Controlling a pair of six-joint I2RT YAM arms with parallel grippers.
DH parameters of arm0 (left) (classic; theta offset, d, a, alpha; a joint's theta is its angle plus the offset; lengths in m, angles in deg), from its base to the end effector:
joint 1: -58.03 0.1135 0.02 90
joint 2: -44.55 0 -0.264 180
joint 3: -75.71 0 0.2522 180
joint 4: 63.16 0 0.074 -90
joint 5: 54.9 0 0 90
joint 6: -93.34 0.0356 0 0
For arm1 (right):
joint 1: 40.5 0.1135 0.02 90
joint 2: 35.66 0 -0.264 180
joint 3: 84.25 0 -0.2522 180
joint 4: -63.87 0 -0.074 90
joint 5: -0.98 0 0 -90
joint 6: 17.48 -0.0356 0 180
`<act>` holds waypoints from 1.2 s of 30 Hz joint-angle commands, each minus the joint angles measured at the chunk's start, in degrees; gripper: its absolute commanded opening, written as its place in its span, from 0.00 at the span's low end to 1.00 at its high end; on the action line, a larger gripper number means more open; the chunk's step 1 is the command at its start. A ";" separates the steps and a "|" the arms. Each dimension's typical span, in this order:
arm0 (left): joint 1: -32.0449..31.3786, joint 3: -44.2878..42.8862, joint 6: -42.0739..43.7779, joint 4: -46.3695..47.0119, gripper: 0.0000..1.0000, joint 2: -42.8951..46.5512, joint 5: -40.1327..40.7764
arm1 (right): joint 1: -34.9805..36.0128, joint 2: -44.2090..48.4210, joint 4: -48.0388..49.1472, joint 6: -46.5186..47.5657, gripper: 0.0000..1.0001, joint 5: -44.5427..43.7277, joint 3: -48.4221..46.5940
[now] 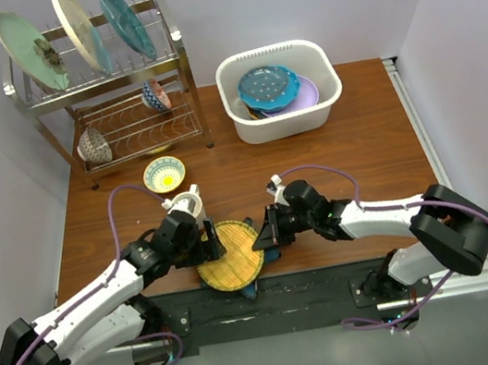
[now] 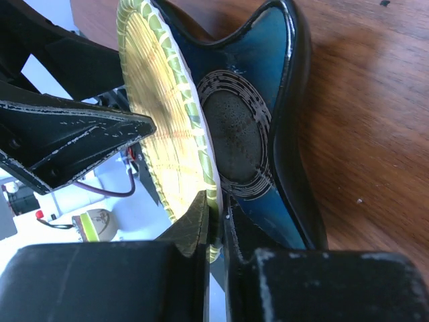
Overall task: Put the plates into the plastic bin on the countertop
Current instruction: Pick up the plate from the corner of the board.
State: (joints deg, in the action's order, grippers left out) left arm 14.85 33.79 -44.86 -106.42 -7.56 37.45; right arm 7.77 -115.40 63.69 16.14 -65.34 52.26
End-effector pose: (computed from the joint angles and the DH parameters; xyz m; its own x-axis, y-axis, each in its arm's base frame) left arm 0.1259 -0.1162 0.1892 -0.8869 -0.1892 -0.4215 0.0072 0.9066 -0.4220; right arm 0.1638 0.2051 0.1608 -0.9671 0.0614 -0.2469 -0.1684 0.5730 0.8021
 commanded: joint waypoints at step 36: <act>-0.24 -16.83 3.21 -7.59 1.00 9.75 11.97 | 0.07 9.87 -16.83 9.80 0.00 -8.83 -11.30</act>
State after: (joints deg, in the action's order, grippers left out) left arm 14.79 20.28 -42.57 -114.00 1.68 46.87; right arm 7.86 -107.54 47.34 23.79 -72.42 45.37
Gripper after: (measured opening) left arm 0.996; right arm 0.081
